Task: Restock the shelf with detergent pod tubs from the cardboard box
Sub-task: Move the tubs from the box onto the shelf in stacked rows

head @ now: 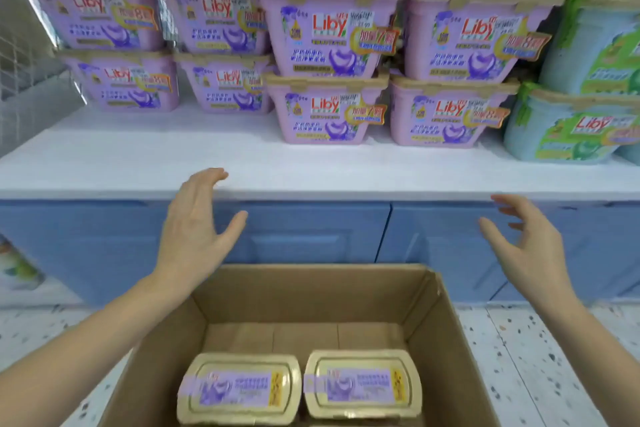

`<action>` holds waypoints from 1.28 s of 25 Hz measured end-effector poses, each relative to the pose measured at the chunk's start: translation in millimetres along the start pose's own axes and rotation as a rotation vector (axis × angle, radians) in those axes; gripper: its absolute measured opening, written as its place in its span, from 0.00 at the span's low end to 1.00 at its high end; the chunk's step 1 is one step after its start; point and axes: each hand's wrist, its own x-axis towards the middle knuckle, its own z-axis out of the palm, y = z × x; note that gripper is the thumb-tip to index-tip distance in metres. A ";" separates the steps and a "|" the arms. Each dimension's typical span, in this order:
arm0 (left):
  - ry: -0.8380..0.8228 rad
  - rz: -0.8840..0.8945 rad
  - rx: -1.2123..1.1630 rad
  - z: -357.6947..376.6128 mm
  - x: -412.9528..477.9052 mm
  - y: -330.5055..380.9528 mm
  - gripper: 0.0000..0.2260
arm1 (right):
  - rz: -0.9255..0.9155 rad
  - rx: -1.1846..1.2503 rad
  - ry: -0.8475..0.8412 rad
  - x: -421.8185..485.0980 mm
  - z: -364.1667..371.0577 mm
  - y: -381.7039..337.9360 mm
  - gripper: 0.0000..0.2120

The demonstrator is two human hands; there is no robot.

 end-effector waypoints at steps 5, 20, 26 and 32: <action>-0.250 -0.115 0.061 -15.0 -108.2 -37.0 0.22 | -0.007 -0.067 -0.228 -97.4 33.7 13.9 0.18; -0.766 -0.575 0.240 48.2 -210.4 -97.6 0.29 | 0.531 -0.395 -0.712 -178.3 122.1 89.5 0.27; -0.697 -0.861 0.139 66.5 -224.7 -113.0 0.19 | 0.566 -0.341 -0.710 -182.0 131.2 106.2 0.21; -0.582 -0.887 0.081 68.1 -227.6 -109.4 0.17 | 0.482 -0.289 -0.634 -184.8 129.4 111.7 0.13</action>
